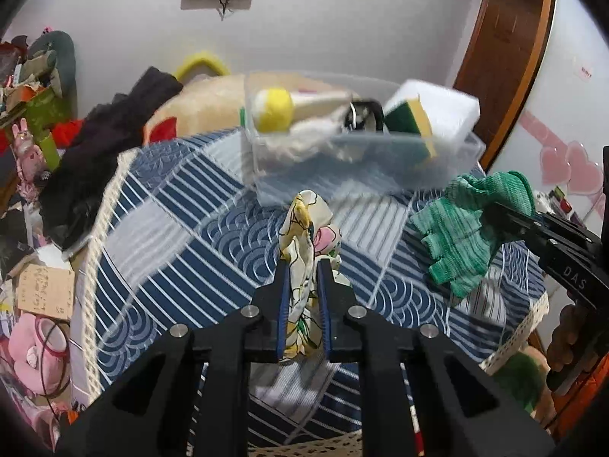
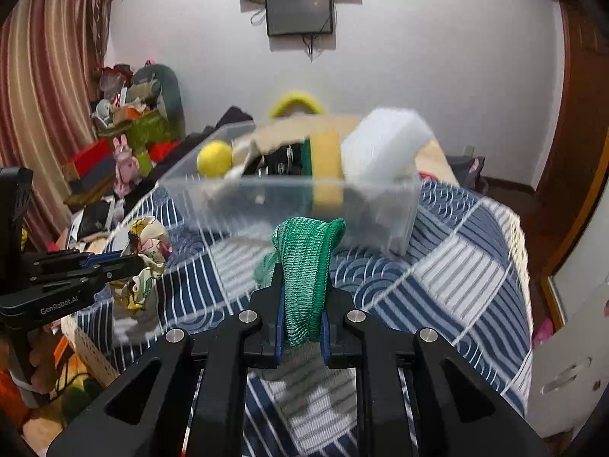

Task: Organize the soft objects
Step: 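Grasp the floral cloth with the left gripper while the right grasps the green knit glove, then place the floral cloth into the box with the left gripper while the right places the glove in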

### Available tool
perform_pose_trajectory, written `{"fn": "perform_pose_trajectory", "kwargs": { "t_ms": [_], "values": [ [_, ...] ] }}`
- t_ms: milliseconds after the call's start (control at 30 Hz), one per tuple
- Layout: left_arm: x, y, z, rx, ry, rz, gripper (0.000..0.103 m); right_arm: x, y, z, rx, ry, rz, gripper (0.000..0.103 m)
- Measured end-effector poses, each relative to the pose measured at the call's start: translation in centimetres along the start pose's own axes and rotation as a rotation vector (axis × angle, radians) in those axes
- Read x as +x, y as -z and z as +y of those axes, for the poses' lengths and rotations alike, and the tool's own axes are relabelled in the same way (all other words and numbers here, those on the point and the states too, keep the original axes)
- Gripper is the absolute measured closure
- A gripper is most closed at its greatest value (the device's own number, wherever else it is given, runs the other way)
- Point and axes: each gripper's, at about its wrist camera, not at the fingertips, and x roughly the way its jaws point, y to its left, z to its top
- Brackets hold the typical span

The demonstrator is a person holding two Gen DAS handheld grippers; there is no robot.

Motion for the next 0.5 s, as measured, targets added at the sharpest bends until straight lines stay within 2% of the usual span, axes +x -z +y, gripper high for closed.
{"fn": "perform_pose_trajectory", "kwargs": {
  "t_ms": [500],
  "values": [
    [-2.4,-6.6,-0.2,0.036,-0.024,-0.167,0.090,-0.7,-5.9,1.5,-0.058,-0.014,-0.166,0.091]
  ]
}}
